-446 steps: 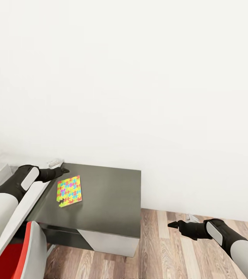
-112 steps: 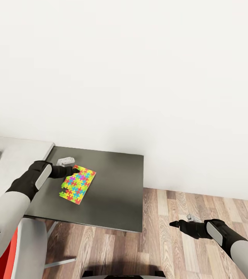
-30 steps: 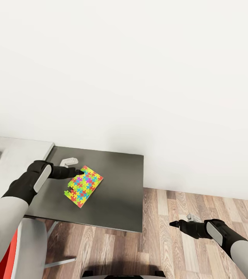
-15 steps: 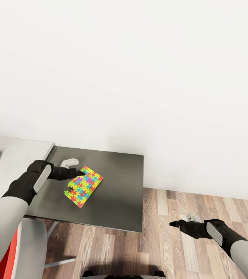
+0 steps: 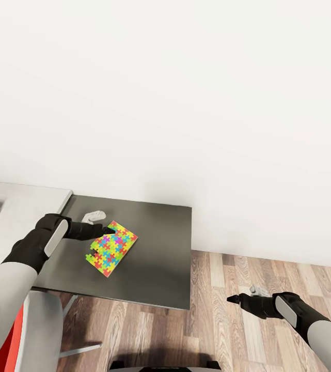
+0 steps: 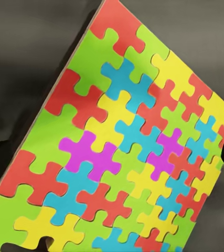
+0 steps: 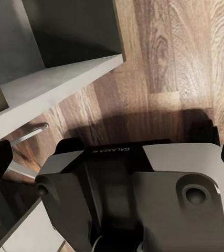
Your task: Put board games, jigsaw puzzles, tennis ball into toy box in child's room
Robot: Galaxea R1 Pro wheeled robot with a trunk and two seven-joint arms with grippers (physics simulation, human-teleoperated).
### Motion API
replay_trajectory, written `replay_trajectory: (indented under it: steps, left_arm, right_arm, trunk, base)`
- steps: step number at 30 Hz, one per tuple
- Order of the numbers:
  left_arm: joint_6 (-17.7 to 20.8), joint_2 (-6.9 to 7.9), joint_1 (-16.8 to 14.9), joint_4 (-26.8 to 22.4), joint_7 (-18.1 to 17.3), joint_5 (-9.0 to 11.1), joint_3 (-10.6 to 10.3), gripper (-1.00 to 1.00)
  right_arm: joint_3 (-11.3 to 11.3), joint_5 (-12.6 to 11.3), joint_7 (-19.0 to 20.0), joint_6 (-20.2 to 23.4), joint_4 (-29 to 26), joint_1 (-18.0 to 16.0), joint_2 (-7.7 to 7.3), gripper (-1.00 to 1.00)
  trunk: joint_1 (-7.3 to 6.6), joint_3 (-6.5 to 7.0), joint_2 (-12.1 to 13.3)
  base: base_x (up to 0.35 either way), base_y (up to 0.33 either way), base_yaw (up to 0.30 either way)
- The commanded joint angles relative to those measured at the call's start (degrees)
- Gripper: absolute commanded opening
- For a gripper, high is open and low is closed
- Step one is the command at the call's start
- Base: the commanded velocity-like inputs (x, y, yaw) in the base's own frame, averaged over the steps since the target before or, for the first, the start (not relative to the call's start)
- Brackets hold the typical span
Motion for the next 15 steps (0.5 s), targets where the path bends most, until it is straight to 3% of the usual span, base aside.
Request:
replay_trajectory:
  steps: [1, 15]
  left_arm:
    - [0.13, 0.04, -0.05, -0.02, -0.38, -0.30, -0.16, 1.00]
    - [2.01, -0.01, -0.05, -0.01, -0.42, -0.24, -0.51, 1.00]
  right_arm:
    - [0.20, -0.15, 0.08, 0.23, -0.05, -0.03, -0.05, 1.00]
    - [0.20, -0.15, 0.04, 0.23, -0.05, -0.03, -0.05, 1.00]
  trunk:
    - [0.03, -0.08, -0.10]
    - [0.03, -0.08, -0.10]
  base:
    - [0.000, 0.000, 0.000]
    - [0.000, 0.000, 0.000]
